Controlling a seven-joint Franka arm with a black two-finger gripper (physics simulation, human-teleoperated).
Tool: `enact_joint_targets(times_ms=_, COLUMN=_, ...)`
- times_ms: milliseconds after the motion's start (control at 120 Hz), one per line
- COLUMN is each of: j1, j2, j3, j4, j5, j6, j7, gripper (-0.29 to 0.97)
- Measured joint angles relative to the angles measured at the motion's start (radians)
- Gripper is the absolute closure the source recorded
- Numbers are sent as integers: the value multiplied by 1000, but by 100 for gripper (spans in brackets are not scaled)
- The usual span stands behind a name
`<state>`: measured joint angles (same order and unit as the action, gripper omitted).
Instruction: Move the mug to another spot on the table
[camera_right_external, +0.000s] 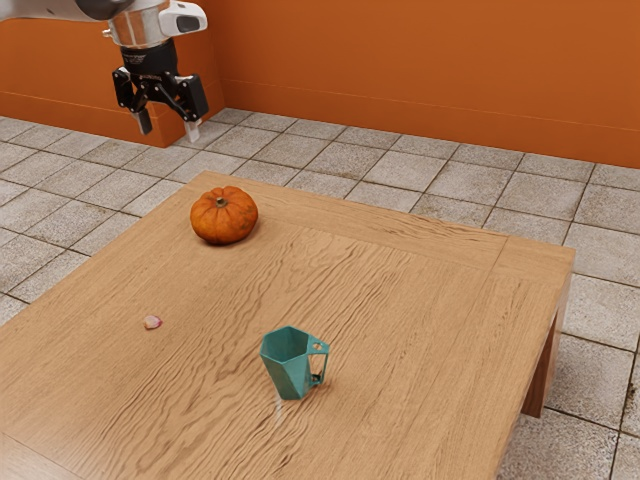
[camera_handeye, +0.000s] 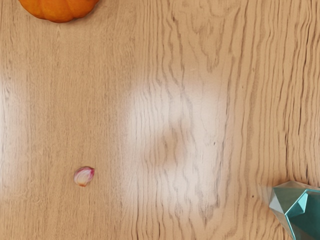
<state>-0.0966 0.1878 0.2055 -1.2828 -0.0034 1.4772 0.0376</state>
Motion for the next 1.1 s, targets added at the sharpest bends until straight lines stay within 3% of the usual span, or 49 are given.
enact_joint_targets(times_ms=283, j1=-67, j2=7, j3=-69, j4=1, j5=8, j6=3, j7=11, gripper=0)
enact_joint_targets(times_ms=475, j1=-261, j2=37, j3=-121, j4=-1, j5=52, j6=19, j7=88, gripper=0)
enact_joint_targets(times_ms=650, j1=-392, j2=186, j3=-122, j4=98, j5=135, j6=-9, j7=162, gripper=0)
enact_joint_targets(times_ms=875, j1=-422, j2=318, j3=-118, j4=135, j5=194, j6=-47, j7=274, gripper=0)
enact_joint_targets(times_ms=1100, j1=-424, j2=336, j3=-117, j4=-40, j5=206, j6=13, j7=382, gripper=0)
